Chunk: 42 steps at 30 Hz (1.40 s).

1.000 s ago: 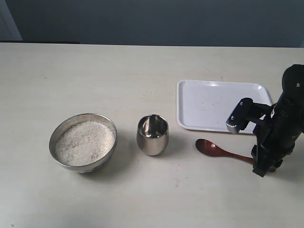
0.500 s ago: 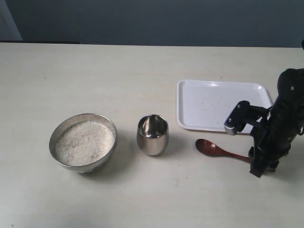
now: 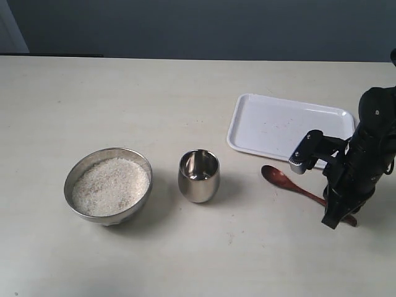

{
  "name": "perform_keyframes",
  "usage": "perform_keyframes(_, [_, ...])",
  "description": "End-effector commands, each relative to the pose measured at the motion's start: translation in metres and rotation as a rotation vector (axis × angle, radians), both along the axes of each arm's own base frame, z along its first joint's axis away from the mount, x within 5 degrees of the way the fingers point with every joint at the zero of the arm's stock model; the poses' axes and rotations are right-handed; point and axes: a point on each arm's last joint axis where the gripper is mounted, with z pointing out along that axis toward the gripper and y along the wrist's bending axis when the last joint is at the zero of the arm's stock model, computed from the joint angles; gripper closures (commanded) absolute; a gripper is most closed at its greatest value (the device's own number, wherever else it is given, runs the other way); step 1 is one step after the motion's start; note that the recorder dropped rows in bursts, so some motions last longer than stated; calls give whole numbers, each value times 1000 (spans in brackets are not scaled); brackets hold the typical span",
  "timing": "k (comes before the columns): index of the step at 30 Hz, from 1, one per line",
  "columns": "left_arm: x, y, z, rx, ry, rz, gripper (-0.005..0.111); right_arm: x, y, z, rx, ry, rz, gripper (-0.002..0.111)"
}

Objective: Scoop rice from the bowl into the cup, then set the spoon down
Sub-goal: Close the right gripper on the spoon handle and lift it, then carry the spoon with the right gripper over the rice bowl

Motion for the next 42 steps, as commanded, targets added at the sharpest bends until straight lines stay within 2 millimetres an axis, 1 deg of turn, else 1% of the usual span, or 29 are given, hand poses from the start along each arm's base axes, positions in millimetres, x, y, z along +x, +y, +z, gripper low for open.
perform_keyframes(1, [-1, 0, 1, -5, -11, -6, 106, -2, -2, -16, -17, 25, 9, 109])
perform_keyframes(6, [-1, 0, 1, -5, -11, -6, 106, -8, -3, -15, -36, 92, 4, 109])
perform_keyframes(9, [-1, 0, 1, -5, -11, -6, 106, -10, -2, -9, -15, 101, -27, 109])
perform_keyframes(11, [-1, 0, 1, -5, -11, -6, 106, -11, -1, 0, 0, 83, -35, 109])
perform_keyframes(14, [-1, 0, 1, -5, -11, -6, 106, -13, 0, 16, 26, 62, -41, 109])
perform_keyframes(15, [-1, 0, 1, -5, -11, -6, 106, -16, 2, 27, 62, 52, -29, 109])
perform_keyframes(19, [-1, 0, 1, -5, -11, -6, 106, -19, 6, 45, 141, 7, -19, 109])
perform_keyframes(20, [-1, 0, 1, -5, -11, -6, 106, -21, 7, 55, 159, -28, -21, 109])
perform_keyframes(22, [-1, 0, 1, -5, -11, -6, 106, -21, 6, 65, 171, -59, -18, 109])
perform_keyframes(23, [-1, 0, 1, -5, -11, -6, 106, -21, 7, 75, 182, -84, -14, 109])
perform_keyframes(25, [-1, 0, 1, -5, -11, -6, 106, -17, 9, 90, 193, -138, 8, 109])
perform_keyframes(26, [-1, 0, 1, -5, -11, -6, 106, -14, 13, 101, 172, -171, 59, 109])
perform_keyframes(27, [-1, 0, 1, -5, -11, -6, 106, -12, 23, 112, 142, -198, 133, 109])
perform_keyframes(29, [-1, 0, 1, -5, -11, -6, 106, -8, 41, 131, 103, -276, 204, 109])
perform_keyframes(31, [-1, 0, 1, -5, -11, -6, 106, -9, 63, 147, 75, -354, 298, 109])
perform_keyframes(32, [-1, 0, 1, -5, -11, -6, 106, -10, 71, 150, 68, -372, 329, 109])
perform_keyframes(34, [-1, 0, 1, -5, -11, -6, 106, -15, 87, 153, 45, -398, 395, 109])
perform_keyframes(35, [-1, 0, 1, -5, -11, -6, 106, -16, 95, 154, 6, -425, 449, 109])
perform_keyframes(36, [-1, 0, 1, -5, -11, -6, 106, -21, 108, 152, -35, -457, 501, 109])
perform_keyframes(37, [-1, 0, 1, -5, -11, -6, 106, -24, 122, 148, -104, -512, 569, 109])
perform_keyframes(38, [-1, 0, 1, -5, -11, -6, 106, -28, 130, 145, -134, -532, 611, 109])
perform_keyframes(39, [-1, 0, 1, -5, -11, -6, 106, -35, 145, 136, -185, -552, 685, 109])
perform_keyframes(40, [-1, 0, 1, -5, -11, -6, 106, -39, 153, 131, -206, -565, 705, 109])
perform_keyframes(41, [-1, 0, 1, -5, -11, -6, 106, -47, 167, 125, -239, -612, 741, 109])
perform_keyframes(42, [-1, 0, 1, -5, -11, -6, 106, -51, 173, 124, -249, -641, 754, 109])
